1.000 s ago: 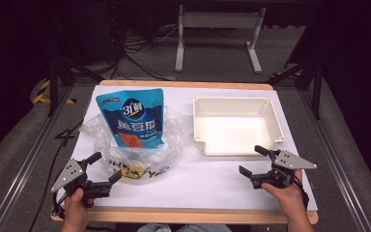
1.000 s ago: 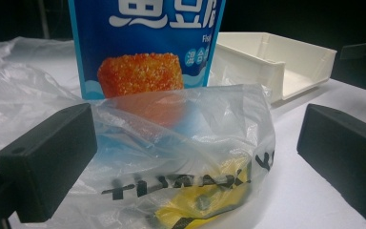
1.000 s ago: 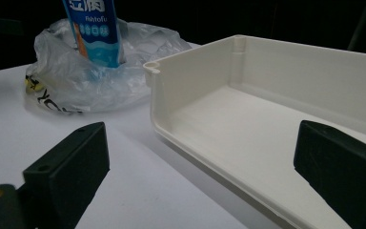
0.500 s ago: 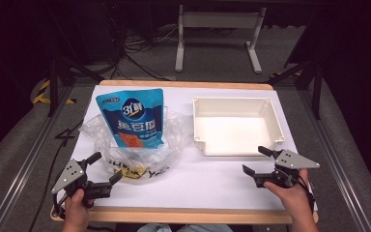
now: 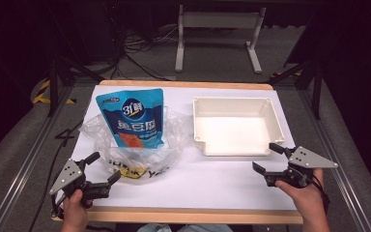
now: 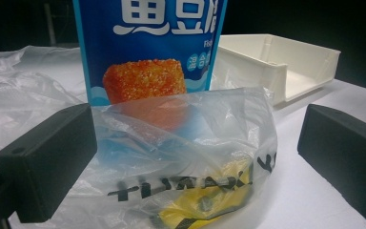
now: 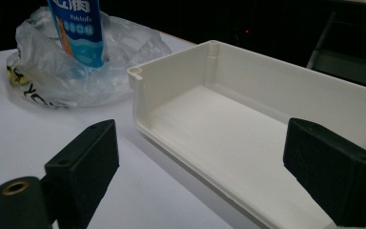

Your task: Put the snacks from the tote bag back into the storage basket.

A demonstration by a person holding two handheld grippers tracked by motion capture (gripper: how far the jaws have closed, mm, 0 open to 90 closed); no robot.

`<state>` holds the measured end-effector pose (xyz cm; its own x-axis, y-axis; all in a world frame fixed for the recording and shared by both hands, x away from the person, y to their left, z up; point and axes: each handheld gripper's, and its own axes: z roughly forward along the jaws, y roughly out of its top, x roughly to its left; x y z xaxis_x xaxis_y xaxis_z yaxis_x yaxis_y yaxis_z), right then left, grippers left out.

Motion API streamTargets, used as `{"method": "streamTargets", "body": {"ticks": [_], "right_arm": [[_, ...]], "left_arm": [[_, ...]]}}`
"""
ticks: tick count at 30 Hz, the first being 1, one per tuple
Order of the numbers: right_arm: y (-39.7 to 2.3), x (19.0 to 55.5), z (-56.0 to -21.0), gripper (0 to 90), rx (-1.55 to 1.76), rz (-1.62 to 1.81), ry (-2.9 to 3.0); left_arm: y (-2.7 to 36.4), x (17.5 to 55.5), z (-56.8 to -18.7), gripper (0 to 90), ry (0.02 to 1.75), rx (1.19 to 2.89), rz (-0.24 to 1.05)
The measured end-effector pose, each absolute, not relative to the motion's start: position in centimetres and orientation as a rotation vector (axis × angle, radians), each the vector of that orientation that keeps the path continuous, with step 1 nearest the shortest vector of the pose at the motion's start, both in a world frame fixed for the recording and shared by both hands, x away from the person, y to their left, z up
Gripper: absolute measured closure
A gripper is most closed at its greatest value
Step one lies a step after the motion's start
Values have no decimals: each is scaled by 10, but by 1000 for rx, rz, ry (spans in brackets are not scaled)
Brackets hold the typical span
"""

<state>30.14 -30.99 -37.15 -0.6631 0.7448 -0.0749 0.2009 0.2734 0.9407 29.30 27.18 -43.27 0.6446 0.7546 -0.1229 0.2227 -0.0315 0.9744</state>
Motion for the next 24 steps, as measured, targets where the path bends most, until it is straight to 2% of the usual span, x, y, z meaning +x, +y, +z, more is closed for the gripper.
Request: {"method": "streamTargets", "body": {"ticks": [24], "right_arm": [[-285, 317, -329, 127, 812, 1370, 2095]], "left_arm": [[271, 293, -434, 2, 846, 1592, 524]]}}
